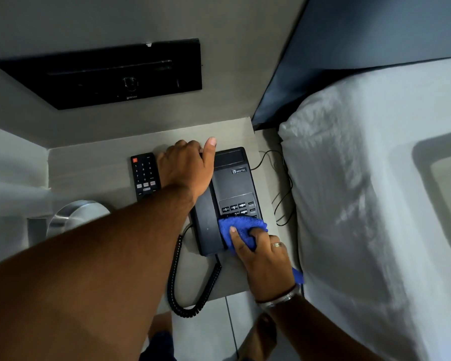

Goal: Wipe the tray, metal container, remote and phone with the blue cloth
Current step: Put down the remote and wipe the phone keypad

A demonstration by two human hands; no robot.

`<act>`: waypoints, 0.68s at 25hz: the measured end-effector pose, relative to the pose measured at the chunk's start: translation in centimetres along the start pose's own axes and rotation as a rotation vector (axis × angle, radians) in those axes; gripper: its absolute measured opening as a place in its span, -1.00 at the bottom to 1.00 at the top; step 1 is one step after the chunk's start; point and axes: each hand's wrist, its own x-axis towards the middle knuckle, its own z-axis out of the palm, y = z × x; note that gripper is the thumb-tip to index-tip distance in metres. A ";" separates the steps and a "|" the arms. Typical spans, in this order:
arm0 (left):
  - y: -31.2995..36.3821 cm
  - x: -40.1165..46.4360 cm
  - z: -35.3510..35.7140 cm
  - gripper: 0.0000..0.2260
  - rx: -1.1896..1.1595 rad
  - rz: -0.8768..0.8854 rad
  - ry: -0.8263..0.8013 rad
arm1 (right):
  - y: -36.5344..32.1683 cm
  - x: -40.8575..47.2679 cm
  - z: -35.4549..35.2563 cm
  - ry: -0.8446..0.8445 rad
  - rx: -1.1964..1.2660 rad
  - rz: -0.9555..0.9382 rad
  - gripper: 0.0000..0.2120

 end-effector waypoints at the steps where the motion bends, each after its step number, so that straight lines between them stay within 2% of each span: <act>1: 0.0 0.1 0.0 -0.28 -0.005 -0.004 0.003 | 0.5 0.7 -0.4 0.023 -0.021 -0.018 -0.44; 4: 0.0 0.1 0.1 -0.28 -0.018 -0.003 0.015 | 0.7 3.1 -1.7 0.029 -0.026 -0.017 -0.44; 8: -0.1 0.1 0.1 -0.30 -0.036 -0.013 0.011 | 0.0 8.6 -3.2 -0.019 0.031 0.216 -0.36; 9: -0.1 0.1 0.2 -0.30 -0.038 -0.022 0.018 | -0.1 8.7 -3.2 -0.020 0.043 0.222 -0.36; 11: 0.0 0.2 0.2 -0.31 -0.041 -0.044 0.039 | -0.3 6.5 -3.1 -0.093 0.079 0.122 -0.39; 14: 0.1 0.1 0.2 -0.39 -0.040 -0.060 0.036 | 1.3 1.6 -3.6 -0.355 0.076 -0.072 -0.34; 15: 0.1 0.1 0.2 -0.43 -0.037 -0.062 0.025 | 2.2 1.3 -4.2 -0.393 0.078 -0.106 -0.34; 17: 0.1 0.3 0.2 -0.50 -0.025 -0.061 0.020 | 2.6 2.9 -5.1 -0.271 0.103 -0.140 -0.35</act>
